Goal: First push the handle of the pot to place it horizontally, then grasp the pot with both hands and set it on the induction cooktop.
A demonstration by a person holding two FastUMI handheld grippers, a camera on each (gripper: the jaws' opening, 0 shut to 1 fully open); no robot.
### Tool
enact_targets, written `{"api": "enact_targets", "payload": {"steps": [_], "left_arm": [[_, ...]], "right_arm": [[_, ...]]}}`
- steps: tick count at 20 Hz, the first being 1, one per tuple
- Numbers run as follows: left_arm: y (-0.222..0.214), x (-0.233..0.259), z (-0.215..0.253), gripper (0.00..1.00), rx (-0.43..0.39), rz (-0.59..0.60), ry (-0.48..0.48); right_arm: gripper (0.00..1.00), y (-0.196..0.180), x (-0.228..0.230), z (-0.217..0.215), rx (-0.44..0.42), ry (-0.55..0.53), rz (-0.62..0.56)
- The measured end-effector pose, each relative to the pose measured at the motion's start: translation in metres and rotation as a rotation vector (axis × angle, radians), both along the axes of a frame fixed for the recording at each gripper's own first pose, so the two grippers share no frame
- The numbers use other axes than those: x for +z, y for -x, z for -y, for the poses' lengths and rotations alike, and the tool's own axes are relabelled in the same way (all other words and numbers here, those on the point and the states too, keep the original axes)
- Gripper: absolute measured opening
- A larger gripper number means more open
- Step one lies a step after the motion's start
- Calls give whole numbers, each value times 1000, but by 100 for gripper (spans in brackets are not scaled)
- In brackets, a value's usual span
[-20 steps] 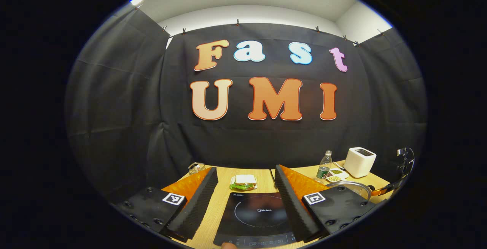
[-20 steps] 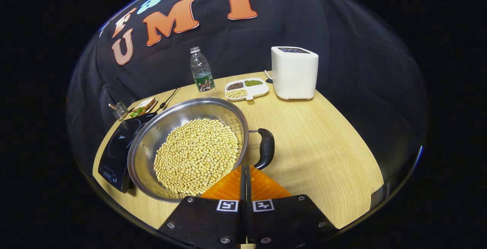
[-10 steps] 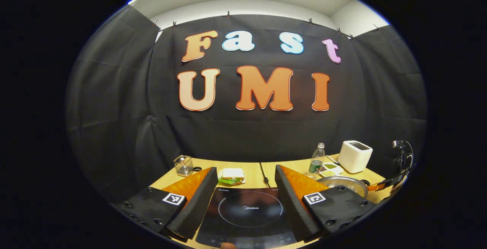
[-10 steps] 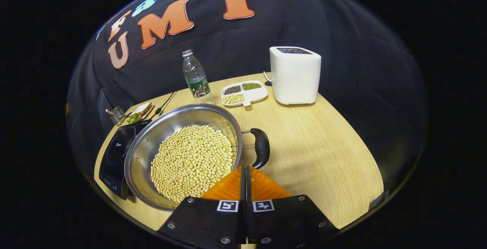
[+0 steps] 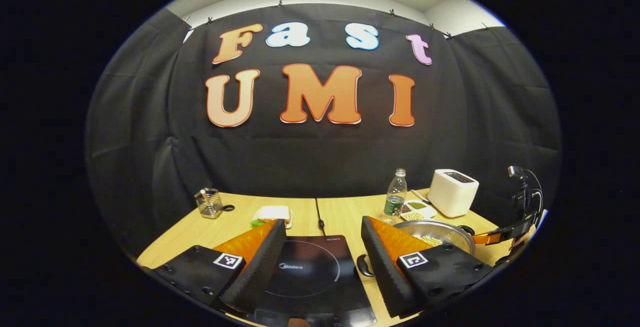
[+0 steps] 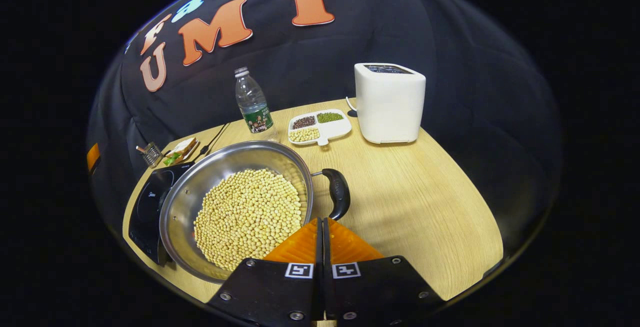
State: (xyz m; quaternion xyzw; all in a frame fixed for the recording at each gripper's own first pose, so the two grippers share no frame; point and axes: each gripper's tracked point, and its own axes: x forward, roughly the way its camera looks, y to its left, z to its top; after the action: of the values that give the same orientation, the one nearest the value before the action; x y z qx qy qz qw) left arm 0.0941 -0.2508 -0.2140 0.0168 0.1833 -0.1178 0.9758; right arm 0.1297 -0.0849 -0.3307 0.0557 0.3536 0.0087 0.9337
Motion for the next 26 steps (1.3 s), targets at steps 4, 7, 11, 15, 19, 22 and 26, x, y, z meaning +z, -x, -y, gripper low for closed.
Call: {"api": "enact_targets", "payload": {"steps": [4, 7, 11, 15, 19, 22, 26], "left_arm": [[-3, -30, 28, 98, -27, -42, -12], [-6, -59, 44, 98, -40, -101, -22], [-9, -99, 64, 99, -60, -188, -13], [-13, -139, 80, 99, -78, -266, -33], [-14, -170, 85, 98, -77, -327, -68], [-13, -184, 89, 99, -85, -365, -59], [-10, -202, 85, 98, -68, -419, -84]], "right_arm": [[0, 1, 18, 11, -29, 52, 55], [4, -4, 35, 13, -46, 55, 122], [34, -14, 33, 4, -35, 44, 129], [58, -31, 19, 2, -48, 28, 115], [71, -41, -4, 3, -52, 39, 69], [72, -46, -22, -1, -52, 20, 17], [65, -49, -37, -8, -49, -15, -25]]}}
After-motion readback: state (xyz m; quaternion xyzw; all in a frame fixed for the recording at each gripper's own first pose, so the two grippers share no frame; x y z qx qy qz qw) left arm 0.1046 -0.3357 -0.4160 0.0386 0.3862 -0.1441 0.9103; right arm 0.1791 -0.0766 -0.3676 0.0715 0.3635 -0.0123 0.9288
